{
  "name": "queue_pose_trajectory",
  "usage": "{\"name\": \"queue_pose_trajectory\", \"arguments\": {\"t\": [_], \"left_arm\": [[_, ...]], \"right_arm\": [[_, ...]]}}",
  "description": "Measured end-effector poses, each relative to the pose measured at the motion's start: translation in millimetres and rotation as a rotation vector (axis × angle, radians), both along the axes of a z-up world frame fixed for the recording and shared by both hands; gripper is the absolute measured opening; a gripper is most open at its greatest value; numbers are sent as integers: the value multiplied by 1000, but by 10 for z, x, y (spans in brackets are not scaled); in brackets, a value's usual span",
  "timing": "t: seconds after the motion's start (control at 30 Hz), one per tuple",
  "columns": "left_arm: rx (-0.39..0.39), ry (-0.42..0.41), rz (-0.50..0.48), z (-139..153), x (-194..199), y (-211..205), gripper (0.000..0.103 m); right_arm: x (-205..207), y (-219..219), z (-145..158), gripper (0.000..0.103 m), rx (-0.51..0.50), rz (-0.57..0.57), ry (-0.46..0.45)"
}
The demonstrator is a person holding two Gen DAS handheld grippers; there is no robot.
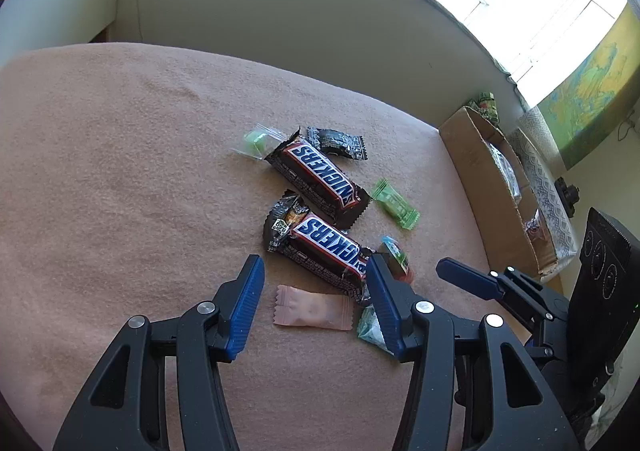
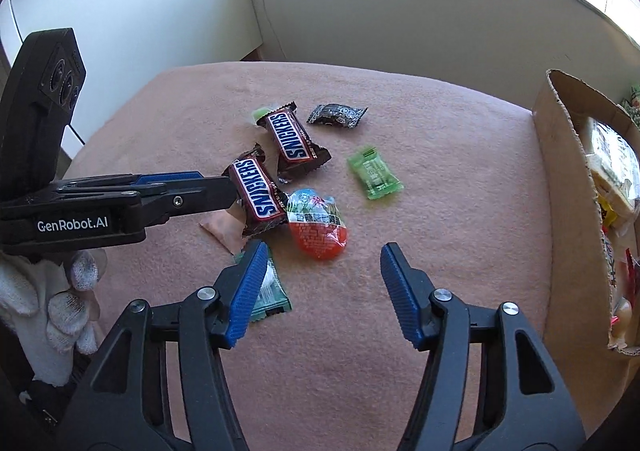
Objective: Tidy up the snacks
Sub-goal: 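Withdraw both tools from the box back over the remaining snacks, then close the left tool on a Snickers bar while the right tool closes on the red ball candy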
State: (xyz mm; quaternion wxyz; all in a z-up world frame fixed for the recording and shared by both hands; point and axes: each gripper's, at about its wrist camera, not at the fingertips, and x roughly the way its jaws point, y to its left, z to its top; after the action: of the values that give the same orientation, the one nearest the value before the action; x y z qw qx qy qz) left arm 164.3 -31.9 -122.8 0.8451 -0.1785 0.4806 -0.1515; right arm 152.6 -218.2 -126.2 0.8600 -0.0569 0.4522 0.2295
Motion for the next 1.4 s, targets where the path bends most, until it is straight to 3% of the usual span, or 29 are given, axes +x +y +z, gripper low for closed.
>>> {"name": "queue_pose_trajectory", "arguments": {"t": [0.23,0.47,0.63,0.73,0.87,1.1,1.4], "left_arm": [[8,19,0,-38,127,-119,52],[121,-18,-14,-25,203,-357,52],[177,-41,-26,-37,240,-440,51],[205,-59,-29,-53,268,-462,40],[239,-85,-44,-67,267,-467,33],[207,-85,-30,-49,240,-395,27],[173,-96,-16,20,132,-328,26]], "right_arm": [[129,50,-117,50,-7,-12,22],[217,125,-123,49,-33,-6,4],[257,137,-130,40,-54,-7,-8],[290,161,-145,36,-61,-7,-10],[276,129,-128,34,-62,-11,-13],[250,47,-98,28,-35,-27,-12],[155,-87,-8,26,6,-46,-21]]}}
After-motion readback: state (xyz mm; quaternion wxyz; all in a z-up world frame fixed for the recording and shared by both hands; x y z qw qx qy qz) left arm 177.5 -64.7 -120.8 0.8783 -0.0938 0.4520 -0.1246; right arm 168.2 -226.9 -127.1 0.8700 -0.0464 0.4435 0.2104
